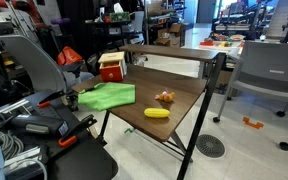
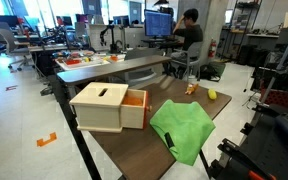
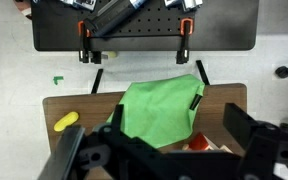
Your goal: Put the toy inside the chest drawer
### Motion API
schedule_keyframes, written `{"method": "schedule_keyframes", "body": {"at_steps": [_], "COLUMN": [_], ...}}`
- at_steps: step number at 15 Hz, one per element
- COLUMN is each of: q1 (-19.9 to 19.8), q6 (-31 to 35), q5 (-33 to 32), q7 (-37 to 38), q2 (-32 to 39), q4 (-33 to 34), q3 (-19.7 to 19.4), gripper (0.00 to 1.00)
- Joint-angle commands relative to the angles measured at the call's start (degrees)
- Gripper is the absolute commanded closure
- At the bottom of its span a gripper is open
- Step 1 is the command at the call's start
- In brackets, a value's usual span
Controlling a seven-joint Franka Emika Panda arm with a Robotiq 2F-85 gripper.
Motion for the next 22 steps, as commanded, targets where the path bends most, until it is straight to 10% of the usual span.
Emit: {"method": "schedule_keyframes", "body": {"at_steps": [1,8,22], "q1": [1.0,0.6,0.4], "q6": [-0.1,-0.1,21.5], "q5": [-0.2,-1.0,-9.1], "q7": [0.2,0.9,12.1], "q2": [0.1,1.2,22.8], "q4": [0.1,0.9,4.4], "q3": [-0.9,-0.9,-5.4], "gripper": [0.0,0.0,0.0]}}
